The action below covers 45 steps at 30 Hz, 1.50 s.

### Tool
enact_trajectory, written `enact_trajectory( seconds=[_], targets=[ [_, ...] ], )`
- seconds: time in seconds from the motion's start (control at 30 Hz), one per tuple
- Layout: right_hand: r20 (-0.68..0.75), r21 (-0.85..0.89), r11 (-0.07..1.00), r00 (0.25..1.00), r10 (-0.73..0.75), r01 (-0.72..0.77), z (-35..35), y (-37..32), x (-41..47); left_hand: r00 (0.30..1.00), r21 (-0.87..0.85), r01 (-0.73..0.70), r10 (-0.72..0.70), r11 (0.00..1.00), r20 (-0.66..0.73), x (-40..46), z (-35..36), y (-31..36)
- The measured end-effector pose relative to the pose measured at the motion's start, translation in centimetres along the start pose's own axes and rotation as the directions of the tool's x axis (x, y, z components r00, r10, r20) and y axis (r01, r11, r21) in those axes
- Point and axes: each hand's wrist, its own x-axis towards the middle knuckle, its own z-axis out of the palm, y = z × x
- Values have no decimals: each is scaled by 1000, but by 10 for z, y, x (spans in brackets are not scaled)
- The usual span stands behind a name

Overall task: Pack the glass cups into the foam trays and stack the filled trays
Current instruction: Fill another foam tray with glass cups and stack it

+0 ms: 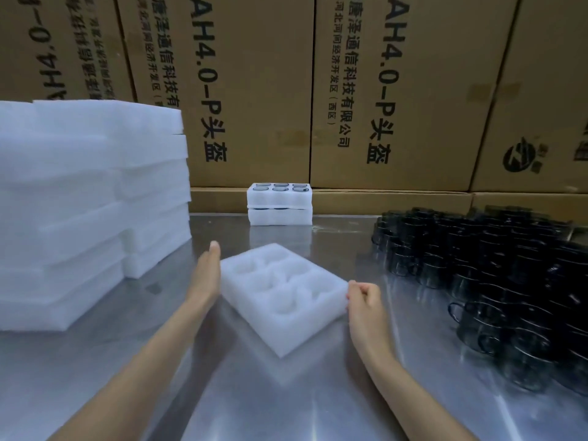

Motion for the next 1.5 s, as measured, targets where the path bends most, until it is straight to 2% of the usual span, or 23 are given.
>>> enact_trajectory(
  seconds=[0.07, 0.13, 0.2, 0.3, 0.37, 0.43, 0.63, 0.77, 0.83, 0.97, 1.07, 1.17, 1.3, 1.4, 1.5],
  targets=[
    [61, -50, 998, 997, -45, 49, 2, 1, 2, 996, 18, 52, -54, 998, 66, -2, -1, -12],
    [109, -20, 999, 994, -27, 30, 0, 1, 8, 1000, 6, 13, -14, 1000, 17, -9, -3, -15],
    [130, 80, 995, 991, 40, -51, -5, 0, 16, 1000, -31, -16, 16, 999, -6, -17, -7, -17],
    [222, 286, 924, 956, 193, -253, -22, -3, 29, 995, -59, 4, 2, 998, 102, -29, -5, -15],
    [318, 319, 891, 922, 221, -324, -33, -3, 36, 983, -4, -16, 16, 1000, 181, -38, 3, -14],
    [353, 333, 876, 907, 228, -350, -42, 1, 44, 973, 36, -95, 85, 995, 215, -42, 15, -18],
    [280, 329, 879, 925, 257, -344, -66, 11, 63, 967, 54, -152, 137, 987, 216, -48, 49, -11],
    [253, 249, 914, 933, 257, -320, -72, 14, 69, 968, -138, -94, 123, 986, 219, -47, 55, -14],
    [169, 241, 936, 960, 221, -258, -74, 11, 69, 973, -198, -47, 90, 979, 213, -45, 55, -13],
    [-78, 5, 1000, 997, 4, -3, -82, 7, 72, 991, -285, -41, 76, 958, 111, -39, 55, -14],
    [-172, -202, 979, 983, -56, 21, -90, 10, 79, 986, -317, -45, 93, 947, 136, -41, 55, -15],
    [-135, -461, 888, 989, -62, -7, -96, 8, 93, 958, -275, -94, 162, 957, 237, -43, 54, -17],
    [-83, -715, 694, 996, 44, -90, -94, -4, 115, 891, -309, -168, 278, 936, 358, -46, 54, -15],
    [-68, -814, 567, 990, 124, -127, -94, -7, 124, 876, -328, -180, 303, 928, 375, -48, 52, -15],
    [-64, -834, 536, 989, 136, -128, -94, -2, 129, 873, -337, -187, 313, 923, 373, -50, 51, -13]
  ],
)
